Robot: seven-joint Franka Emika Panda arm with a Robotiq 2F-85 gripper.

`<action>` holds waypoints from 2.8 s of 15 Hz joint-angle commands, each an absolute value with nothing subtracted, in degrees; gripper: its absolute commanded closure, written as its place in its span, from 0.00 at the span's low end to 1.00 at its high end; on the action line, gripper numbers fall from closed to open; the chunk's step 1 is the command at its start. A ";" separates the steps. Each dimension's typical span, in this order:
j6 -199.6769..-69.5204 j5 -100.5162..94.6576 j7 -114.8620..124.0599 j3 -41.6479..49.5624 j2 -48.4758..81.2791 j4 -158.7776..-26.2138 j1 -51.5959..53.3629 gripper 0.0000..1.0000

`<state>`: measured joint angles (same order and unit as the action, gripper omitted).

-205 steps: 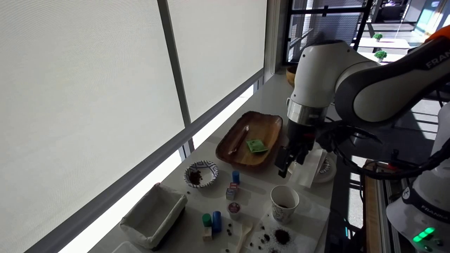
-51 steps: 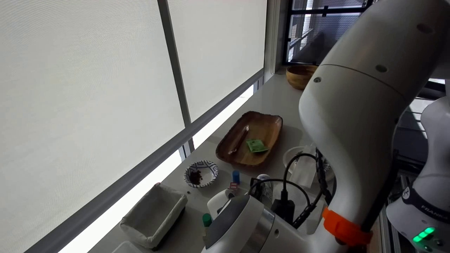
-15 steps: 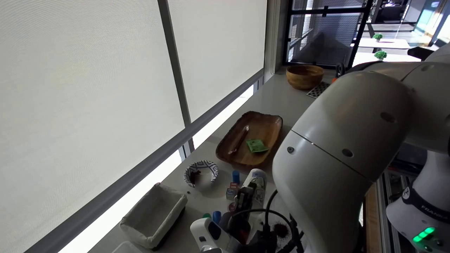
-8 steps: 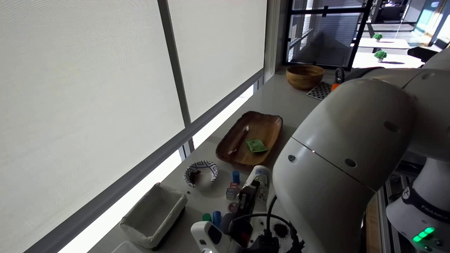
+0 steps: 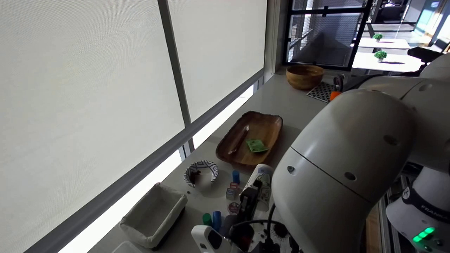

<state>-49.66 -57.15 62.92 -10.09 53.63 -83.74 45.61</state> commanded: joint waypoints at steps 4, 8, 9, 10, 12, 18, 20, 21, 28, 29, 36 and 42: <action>-46.99 -59.34 61.16 -9.19 56.20 -80.58 46.76 0.99; -47.50 -59.58 61.45 -9.24 56.30 -80.55 46.50 0.99; -47.48 -59.41 61.57 -9.20 56.34 -80.65 46.38 0.99; -47.58 -59.27 61.82 -9.16 56.35 -80.73 46.27 0.99; -47.87 -59.42 61.97 -8.96 56.50 -80.75 46.07 0.99; -47.49 -60.68 61.28 -8.21 57.58 -79.50 46.27 0.99; -47.53 -61.07 61.22 -8.07 58.02 -78.97 46.27 0.99; -47.43 -61.39 61.01 -7.98 58.35 -78.64 46.33 0.99; -47.92 -61.72 60.68 -7.75 59.86 -77.37 46.01 0.99; -48.43 -61.66 60.99 -7.87 59.64 -77.47 45.89 0.99; -47.41 -61.24 60.45 -7.79 59.56 -77.45 45.88 0.99; -48.18 -60.05 58.85 -4.46 58.58 -78.30 49.00 0.99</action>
<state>-48.12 -60.48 60.40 -6.71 58.19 -78.81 46.73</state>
